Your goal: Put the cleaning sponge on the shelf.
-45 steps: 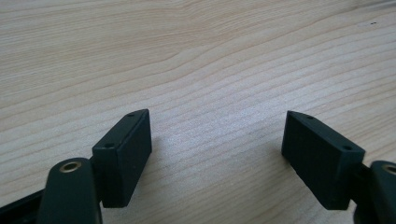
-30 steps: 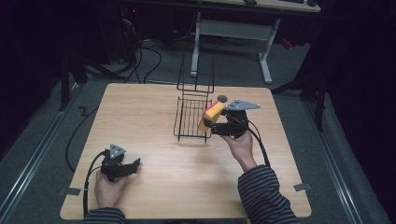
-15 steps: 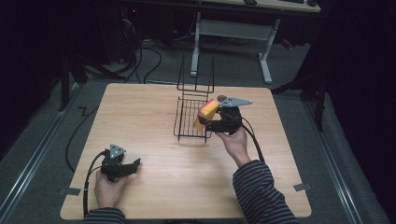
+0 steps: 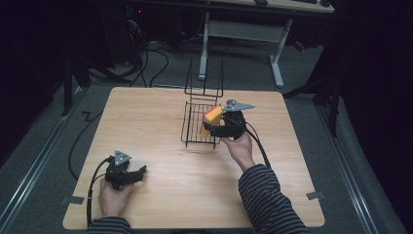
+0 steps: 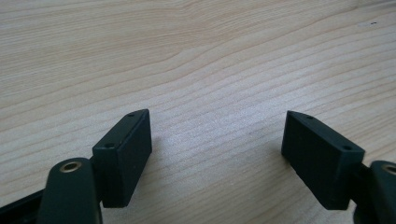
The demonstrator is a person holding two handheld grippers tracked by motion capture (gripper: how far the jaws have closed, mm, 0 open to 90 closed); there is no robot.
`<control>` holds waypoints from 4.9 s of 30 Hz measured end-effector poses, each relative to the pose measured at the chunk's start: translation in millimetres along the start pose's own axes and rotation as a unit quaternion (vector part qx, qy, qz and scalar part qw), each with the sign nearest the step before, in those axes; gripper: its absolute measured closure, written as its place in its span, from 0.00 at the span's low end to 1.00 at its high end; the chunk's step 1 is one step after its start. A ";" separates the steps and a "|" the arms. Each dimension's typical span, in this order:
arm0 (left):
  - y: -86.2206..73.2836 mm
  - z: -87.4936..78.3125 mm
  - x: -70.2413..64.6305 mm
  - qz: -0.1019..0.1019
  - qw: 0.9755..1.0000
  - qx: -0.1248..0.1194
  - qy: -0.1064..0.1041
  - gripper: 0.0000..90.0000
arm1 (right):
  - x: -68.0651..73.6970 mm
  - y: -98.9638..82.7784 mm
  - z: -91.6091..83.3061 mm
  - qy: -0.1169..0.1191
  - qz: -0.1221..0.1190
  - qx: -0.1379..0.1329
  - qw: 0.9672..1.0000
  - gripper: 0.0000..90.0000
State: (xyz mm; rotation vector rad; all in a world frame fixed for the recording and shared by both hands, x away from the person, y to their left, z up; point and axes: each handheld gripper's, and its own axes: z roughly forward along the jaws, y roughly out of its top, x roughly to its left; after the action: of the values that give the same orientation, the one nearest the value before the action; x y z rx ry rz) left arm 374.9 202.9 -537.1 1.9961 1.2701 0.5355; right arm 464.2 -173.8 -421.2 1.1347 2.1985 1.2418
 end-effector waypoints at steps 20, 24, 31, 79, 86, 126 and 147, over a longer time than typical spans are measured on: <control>0.0 0.0 0.0 0.000 1.000 0.000 0.000 0.28 | 2.0 -7.2 30.0 0.002 0.002 0.028 1.000 0.26; 0.0 0.0 0.0 0.000 1.000 0.000 0.000 0.28 | 1.9 -8.4 32.8 0.000 0.004 0.031 1.000 0.26; 0.0 0.0 0.0 0.000 1.000 0.000 0.000 0.28 | 0.6 -10.4 37.4 0.000 0.005 0.036 0.999 0.26; 0.0 0.0 0.1 -0.001 1.000 -0.001 0.000 0.28 | 0.7 -13.4 42.8 0.011 0.004 0.054 0.998 0.16; -0.1 0.0 0.1 -0.001 1.000 -0.001 0.000 0.28 | 0.7 -12.7 41.9 0.013 0.004 0.050 0.999 0.14; 0.1 0.3 -0.4 0.000 1.000 0.000 0.001 0.28 | -16.5 -16.3 -27.5 0.020 0.014 0.000 1.000 0.03; 0.3 0.4 -0.5 0.001 1.000 0.000 0.002 0.28 | -44.6 -48.7 -86.0 -0.027 0.033 -0.027 0.999 0.08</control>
State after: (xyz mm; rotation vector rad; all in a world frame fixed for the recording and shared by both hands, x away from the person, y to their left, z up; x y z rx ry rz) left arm 375.1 202.2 -537.2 1.9987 1.2701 0.5396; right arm 413.1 -269.4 -418.3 1.2132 2.0918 1.2738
